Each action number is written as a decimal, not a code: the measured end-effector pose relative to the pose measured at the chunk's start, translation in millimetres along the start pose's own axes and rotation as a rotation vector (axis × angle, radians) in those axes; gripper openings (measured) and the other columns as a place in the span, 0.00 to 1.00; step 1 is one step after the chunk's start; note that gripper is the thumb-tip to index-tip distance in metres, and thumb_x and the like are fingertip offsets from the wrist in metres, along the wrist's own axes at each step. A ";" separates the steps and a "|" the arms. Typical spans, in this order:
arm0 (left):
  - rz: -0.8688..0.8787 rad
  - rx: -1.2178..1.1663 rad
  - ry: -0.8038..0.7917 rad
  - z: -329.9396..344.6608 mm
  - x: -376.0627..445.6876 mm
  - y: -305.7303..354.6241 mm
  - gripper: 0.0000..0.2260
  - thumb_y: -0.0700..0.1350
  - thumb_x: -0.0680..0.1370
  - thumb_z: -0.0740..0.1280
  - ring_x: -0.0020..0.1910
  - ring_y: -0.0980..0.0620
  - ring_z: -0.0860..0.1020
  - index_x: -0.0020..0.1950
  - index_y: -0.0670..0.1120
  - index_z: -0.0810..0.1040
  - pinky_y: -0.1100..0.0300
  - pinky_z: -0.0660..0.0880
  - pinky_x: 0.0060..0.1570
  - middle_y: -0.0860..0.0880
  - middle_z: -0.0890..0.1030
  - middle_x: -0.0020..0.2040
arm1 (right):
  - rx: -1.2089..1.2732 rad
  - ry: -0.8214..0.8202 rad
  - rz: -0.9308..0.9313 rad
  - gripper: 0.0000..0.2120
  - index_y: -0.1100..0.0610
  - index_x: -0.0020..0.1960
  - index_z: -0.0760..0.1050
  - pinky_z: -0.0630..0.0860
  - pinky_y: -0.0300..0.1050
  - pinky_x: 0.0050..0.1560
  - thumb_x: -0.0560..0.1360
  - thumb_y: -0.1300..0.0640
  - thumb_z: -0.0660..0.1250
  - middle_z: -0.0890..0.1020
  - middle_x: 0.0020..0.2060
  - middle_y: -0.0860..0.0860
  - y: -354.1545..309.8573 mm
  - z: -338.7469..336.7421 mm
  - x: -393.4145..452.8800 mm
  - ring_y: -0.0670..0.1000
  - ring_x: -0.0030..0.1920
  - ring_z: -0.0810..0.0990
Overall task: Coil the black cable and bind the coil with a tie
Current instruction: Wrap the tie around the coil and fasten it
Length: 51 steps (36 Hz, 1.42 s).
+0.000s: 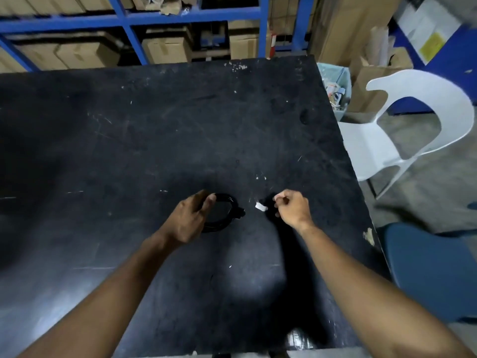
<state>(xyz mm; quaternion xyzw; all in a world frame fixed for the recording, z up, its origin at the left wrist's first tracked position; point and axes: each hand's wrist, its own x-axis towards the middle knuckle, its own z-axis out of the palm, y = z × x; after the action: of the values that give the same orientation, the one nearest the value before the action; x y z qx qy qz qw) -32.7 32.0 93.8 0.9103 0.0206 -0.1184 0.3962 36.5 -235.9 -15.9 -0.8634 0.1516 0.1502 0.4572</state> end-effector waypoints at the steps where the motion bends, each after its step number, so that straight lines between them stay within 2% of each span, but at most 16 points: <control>1: -0.013 -0.008 0.000 4.3 -0.6 -4.3 0.15 0.49 0.88 0.58 0.35 0.53 0.72 0.43 0.48 0.72 0.65 0.68 0.36 0.50 0.74 0.36 | 0.006 0.006 0.027 0.09 0.55 0.45 0.85 0.85 0.59 0.56 0.81 0.59 0.67 0.90 0.48 0.59 4.6 7.9 6.7 0.63 0.49 0.89; 6: -0.047 -0.015 -0.024 18.3 -8.1 -22.6 0.16 0.53 0.87 0.57 0.32 0.60 0.72 0.40 0.54 0.70 0.66 0.68 0.34 0.52 0.73 0.35 | -0.092 0.040 0.069 0.10 0.55 0.47 0.85 0.81 0.49 0.56 0.80 0.50 0.70 0.89 0.51 0.59 3.6 34.5 26.8 0.62 0.57 0.86; 9: -0.057 -0.013 -0.010 23.1 -10.0 -30.8 0.16 0.54 0.87 0.57 0.32 0.61 0.72 0.40 0.55 0.70 0.66 0.67 0.33 0.53 0.73 0.34 | -0.169 -0.011 0.089 0.05 0.52 0.50 0.84 0.80 0.49 0.60 0.76 0.52 0.74 0.88 0.55 0.58 2.7 45.6 29.8 0.61 0.60 0.85; 13: -0.064 -0.018 -0.019 27.7 -11.1 -33.5 0.16 0.56 0.86 0.57 0.32 0.60 0.73 0.39 0.57 0.71 0.65 0.68 0.32 0.54 0.74 0.34 | -0.215 -0.032 0.127 0.12 0.51 0.52 0.80 0.80 0.46 0.58 0.70 0.58 0.76 0.88 0.54 0.55 0.6 51.1 27.4 0.59 0.59 0.86; 17: -0.091 0.006 -0.044 28.4 -11.7 -29.0 0.18 0.57 0.86 0.56 0.33 0.54 0.72 0.43 0.48 0.72 0.57 0.69 0.36 0.51 0.74 0.35 | -0.172 -0.030 0.192 0.08 0.51 0.43 0.80 0.78 0.40 0.52 0.66 0.59 0.76 0.89 0.50 0.53 -5.2 50.8 25.1 0.56 0.56 0.87; 19: -0.093 0.015 -0.057 28.5 -11.6 -25.6 0.18 0.56 0.87 0.56 0.33 0.53 0.71 0.44 0.47 0.73 0.60 0.69 0.35 0.51 0.74 0.35 | -0.140 -0.035 0.199 0.07 0.50 0.36 0.82 0.81 0.39 0.55 0.68 0.61 0.75 0.90 0.47 0.53 -3.7 50.2 25.3 0.55 0.55 0.88; 22: -0.077 0.044 -0.092 28.0 -14.2 -18.4 0.18 0.55 0.87 0.56 0.33 0.52 0.72 0.48 0.45 0.75 0.61 0.69 0.34 0.48 0.76 0.36 | -0.067 -0.031 0.168 0.09 0.53 0.40 0.87 0.83 0.41 0.60 0.69 0.65 0.73 0.90 0.44 0.52 0.2 47.4 21.9 0.52 0.52 0.88; 25: -0.013 0.059 -0.118 25.5 -19.9 -9.6 0.16 0.52 0.88 0.56 0.38 0.51 0.77 0.56 0.42 0.77 0.53 0.74 0.43 0.46 0.81 0.43 | 0.037 -0.009 0.112 0.10 0.54 0.43 0.88 0.84 0.45 0.61 0.68 0.68 0.75 0.89 0.41 0.52 -2.2 38.7 13.5 0.51 0.47 0.88; 29: 0.018 0.033 -0.165 19.5 -26.3 -0.9 0.20 0.48 0.88 0.54 0.61 0.44 0.80 0.71 0.37 0.75 0.62 0.70 0.59 0.41 0.82 0.62 | 0.155 -0.015 -0.015 0.14 0.54 0.42 0.88 0.86 0.52 0.59 0.70 0.73 0.74 0.89 0.41 0.56 -15.2 19.6 0.0 0.51 0.42 0.85; 32: 0.093 0.010 -0.169 11.9 -29.7 11.8 0.23 0.50 0.87 0.54 0.62 0.50 0.78 0.72 0.35 0.75 0.74 0.69 0.58 0.42 0.81 0.65 | 0.250 -0.005 -0.103 0.20 0.49 0.38 0.85 0.84 0.51 0.51 0.70 0.75 0.71 0.87 0.37 0.55 -31.1 4.5 -11.6 0.53 0.39 0.84; 37: 0.203 -0.079 -0.121 1.7 -34.0 36.0 0.25 0.54 0.82 0.55 0.46 0.62 0.75 0.63 0.36 0.79 0.65 0.72 0.51 0.50 0.78 0.49 | 0.347 0.025 -0.239 0.20 0.49 0.39 0.84 0.75 0.33 0.39 0.73 0.75 0.70 0.85 0.34 0.51 -65.1 -17.9 -33.9 0.43 0.34 0.80; 39: 0.217 -0.050 -0.137 -2.3 -35.6 44.6 0.28 0.59 0.81 0.53 0.49 0.58 0.74 0.61 0.37 0.79 0.57 0.71 0.56 0.51 0.76 0.49 | 0.380 0.007 -0.277 0.19 0.51 0.40 0.84 0.73 0.33 0.34 0.74 0.75 0.70 0.83 0.32 0.51 -77.2 -24.5 -43.9 0.40 0.28 0.77; 41: 0.268 -0.092 -0.158 -5.5 -36.3 53.2 0.20 0.56 0.82 0.52 0.47 0.52 0.70 0.50 0.44 0.77 0.51 0.70 0.54 0.52 0.72 0.46 | 0.396 -0.012 -0.301 0.19 0.53 0.40 0.83 0.73 0.33 0.30 0.73 0.77 0.67 0.82 0.30 0.49 -88.1 -31.6 -54.3 0.40 0.25 0.77; 42: 0.280 -0.128 -0.155 -8.1 -36.4 57.2 0.14 0.52 0.84 0.53 0.44 0.51 0.69 0.44 0.49 0.73 0.50 0.69 0.50 0.53 0.70 0.43 | 0.404 -0.027 -0.311 0.19 0.55 0.40 0.82 0.74 0.34 0.30 0.73 0.77 0.66 0.83 0.30 0.50 -92.8 -35.7 -59.4 0.42 0.26 0.80; 44: 0.279 -0.127 -0.131 -12.5 -35.5 64.2 0.15 0.46 0.85 0.55 0.39 0.53 0.67 0.39 0.56 0.66 0.50 0.68 0.45 0.56 0.68 0.38 | 0.431 -0.073 -0.312 0.16 0.58 0.41 0.82 0.79 0.38 0.30 0.76 0.78 0.66 0.86 0.33 0.53 -100.6 -43.8 -70.6 0.49 0.29 0.87; 51: 0.255 -0.023 -0.096 -21.0 -40.0 84.8 0.11 0.43 0.81 0.54 0.37 0.56 0.70 0.38 0.50 0.67 0.57 0.68 0.45 0.56 0.71 0.35 | 0.441 -0.134 -0.355 0.16 0.55 0.38 0.85 0.82 0.38 0.33 0.75 0.75 0.73 0.88 0.34 0.56 -120.1 -65.6 -103.3 0.55 0.33 0.90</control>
<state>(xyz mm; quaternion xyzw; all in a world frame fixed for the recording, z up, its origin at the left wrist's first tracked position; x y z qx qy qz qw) -56.2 -8.6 177.7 0.8942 -0.1129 -0.1101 0.4190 -1.5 -213.4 149.8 -0.7442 -0.0035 0.0877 0.6622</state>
